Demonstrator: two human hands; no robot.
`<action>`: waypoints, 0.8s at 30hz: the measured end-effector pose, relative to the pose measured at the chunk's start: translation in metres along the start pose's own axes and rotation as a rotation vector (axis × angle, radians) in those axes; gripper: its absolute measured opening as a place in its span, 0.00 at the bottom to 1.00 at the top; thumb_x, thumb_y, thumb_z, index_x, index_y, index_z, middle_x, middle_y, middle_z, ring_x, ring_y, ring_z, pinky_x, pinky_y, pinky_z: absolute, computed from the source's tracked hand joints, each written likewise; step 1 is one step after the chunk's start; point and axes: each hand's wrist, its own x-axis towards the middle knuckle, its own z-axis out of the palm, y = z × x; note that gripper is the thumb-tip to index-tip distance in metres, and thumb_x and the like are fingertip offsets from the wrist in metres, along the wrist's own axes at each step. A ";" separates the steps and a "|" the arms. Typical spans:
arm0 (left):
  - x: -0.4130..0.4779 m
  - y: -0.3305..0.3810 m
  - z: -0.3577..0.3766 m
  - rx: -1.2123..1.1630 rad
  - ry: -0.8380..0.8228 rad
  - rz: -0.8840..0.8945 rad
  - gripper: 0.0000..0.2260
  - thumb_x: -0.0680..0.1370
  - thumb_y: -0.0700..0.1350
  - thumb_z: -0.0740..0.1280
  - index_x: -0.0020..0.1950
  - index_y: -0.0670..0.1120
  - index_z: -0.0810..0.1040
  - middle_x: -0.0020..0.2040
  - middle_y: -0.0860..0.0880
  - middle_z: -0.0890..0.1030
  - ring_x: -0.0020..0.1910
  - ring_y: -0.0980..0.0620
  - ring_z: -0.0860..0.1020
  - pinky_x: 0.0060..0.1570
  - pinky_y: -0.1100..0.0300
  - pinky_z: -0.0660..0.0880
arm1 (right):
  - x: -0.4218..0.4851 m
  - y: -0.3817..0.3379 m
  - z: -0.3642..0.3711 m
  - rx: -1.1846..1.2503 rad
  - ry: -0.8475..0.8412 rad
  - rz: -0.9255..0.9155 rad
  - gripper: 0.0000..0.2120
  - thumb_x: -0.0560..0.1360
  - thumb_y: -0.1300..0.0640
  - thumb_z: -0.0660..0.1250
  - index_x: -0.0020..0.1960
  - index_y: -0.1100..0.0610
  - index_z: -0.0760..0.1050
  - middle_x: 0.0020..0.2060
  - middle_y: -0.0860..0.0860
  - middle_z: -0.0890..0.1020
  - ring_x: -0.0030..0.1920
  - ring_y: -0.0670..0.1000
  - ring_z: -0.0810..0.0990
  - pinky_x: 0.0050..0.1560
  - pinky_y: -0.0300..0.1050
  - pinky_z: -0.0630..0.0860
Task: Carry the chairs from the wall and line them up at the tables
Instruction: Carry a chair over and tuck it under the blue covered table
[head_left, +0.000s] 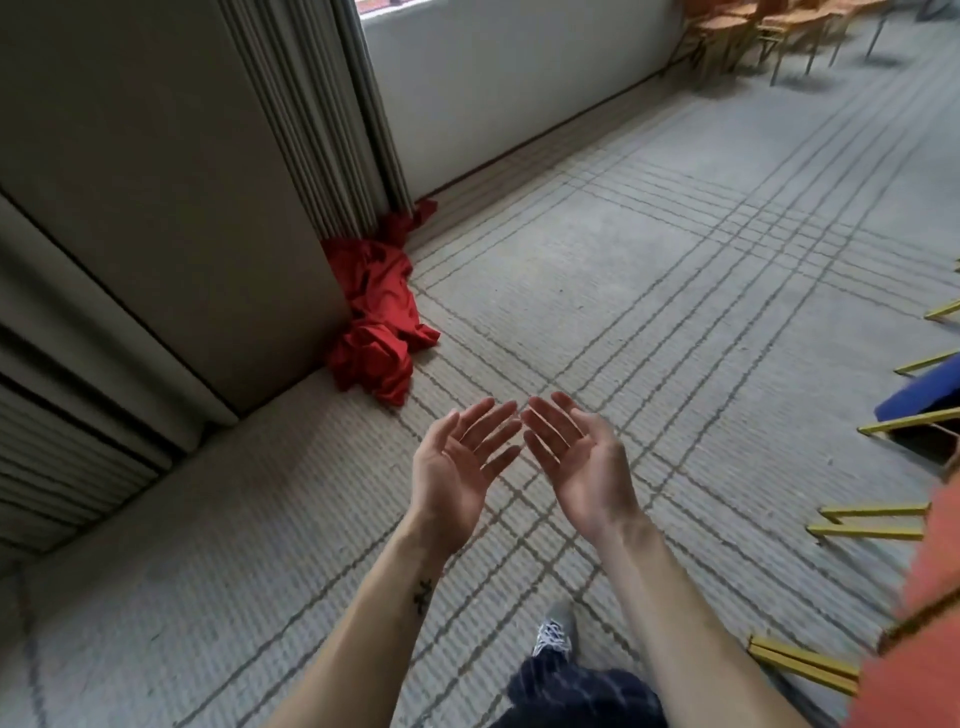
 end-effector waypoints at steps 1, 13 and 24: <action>0.022 0.006 0.014 0.009 -0.002 0.001 0.20 0.84 0.52 0.53 0.65 0.41 0.77 0.66 0.39 0.81 0.65 0.41 0.78 0.66 0.46 0.71 | 0.022 -0.014 0.004 0.001 0.008 0.003 0.17 0.84 0.57 0.56 0.70 0.62 0.72 0.60 0.61 0.83 0.59 0.57 0.83 0.63 0.51 0.76; 0.273 0.045 0.120 0.033 -0.027 -0.040 0.21 0.84 0.52 0.52 0.67 0.41 0.76 0.65 0.41 0.82 0.67 0.41 0.78 0.68 0.46 0.70 | 0.255 -0.155 0.018 -0.031 0.050 -0.020 0.18 0.84 0.55 0.57 0.69 0.62 0.72 0.62 0.60 0.83 0.63 0.58 0.82 0.65 0.52 0.75; 0.569 0.118 0.221 0.041 -0.163 -0.133 0.21 0.85 0.51 0.52 0.67 0.41 0.76 0.66 0.41 0.81 0.67 0.42 0.78 0.70 0.45 0.69 | 0.517 -0.283 0.068 -0.053 0.157 -0.143 0.17 0.83 0.55 0.57 0.68 0.61 0.73 0.61 0.59 0.83 0.63 0.57 0.82 0.64 0.52 0.74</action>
